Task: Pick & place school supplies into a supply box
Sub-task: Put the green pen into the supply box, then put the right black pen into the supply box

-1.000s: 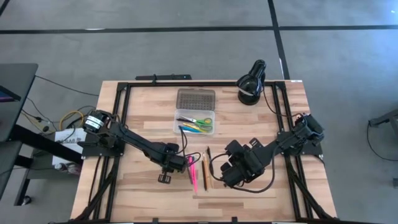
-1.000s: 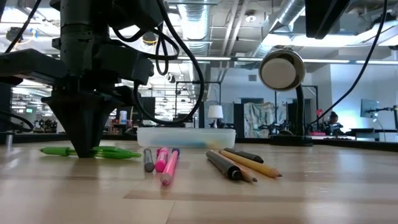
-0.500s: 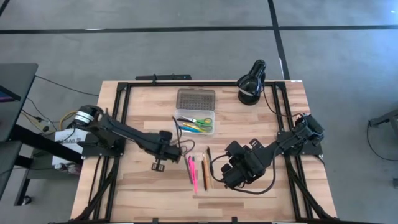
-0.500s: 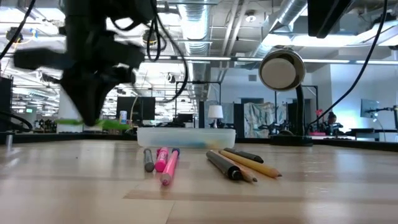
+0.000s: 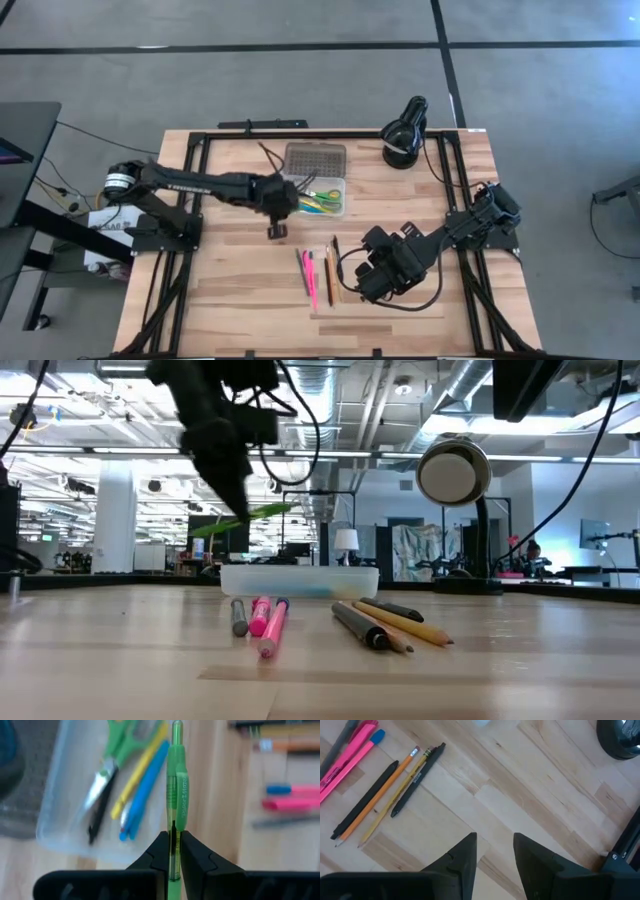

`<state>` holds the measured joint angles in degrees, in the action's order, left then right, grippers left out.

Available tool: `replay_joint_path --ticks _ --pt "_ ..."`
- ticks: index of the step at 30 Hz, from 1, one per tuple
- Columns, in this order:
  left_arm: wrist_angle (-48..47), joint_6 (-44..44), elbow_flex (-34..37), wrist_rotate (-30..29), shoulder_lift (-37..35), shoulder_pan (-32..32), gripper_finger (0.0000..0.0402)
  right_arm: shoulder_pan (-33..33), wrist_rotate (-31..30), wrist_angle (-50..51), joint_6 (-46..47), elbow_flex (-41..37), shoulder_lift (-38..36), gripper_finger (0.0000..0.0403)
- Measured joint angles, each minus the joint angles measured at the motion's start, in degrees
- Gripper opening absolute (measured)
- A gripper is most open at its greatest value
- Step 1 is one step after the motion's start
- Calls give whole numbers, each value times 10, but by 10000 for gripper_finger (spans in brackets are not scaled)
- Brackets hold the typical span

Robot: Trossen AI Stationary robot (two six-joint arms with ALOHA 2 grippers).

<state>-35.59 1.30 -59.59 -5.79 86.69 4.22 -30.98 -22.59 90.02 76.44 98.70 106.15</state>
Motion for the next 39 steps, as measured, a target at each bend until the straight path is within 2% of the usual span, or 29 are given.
replay_joint_path --ticks 8,21,24,27,33,39 --pt "86 -27 -18 55 63 58 15 0 2 0 0 0 0 122" --pt "85 -81 -86 47 149 88 22 17 2 0 -4 0 0 122" --pt "83 -88 -87 11 148 95 44 20 2 0 -4 0 0 122" --pt "67 -97 -86 8 143 105 80 23 2 0 -4 0 0 122" --pt "41 -102 -86 49 142 116 146 39 5 -9 -4 0 0 122" --pt "-2 -102 -86 104 100 116 172 62 30 -82 -15 0 0 122"
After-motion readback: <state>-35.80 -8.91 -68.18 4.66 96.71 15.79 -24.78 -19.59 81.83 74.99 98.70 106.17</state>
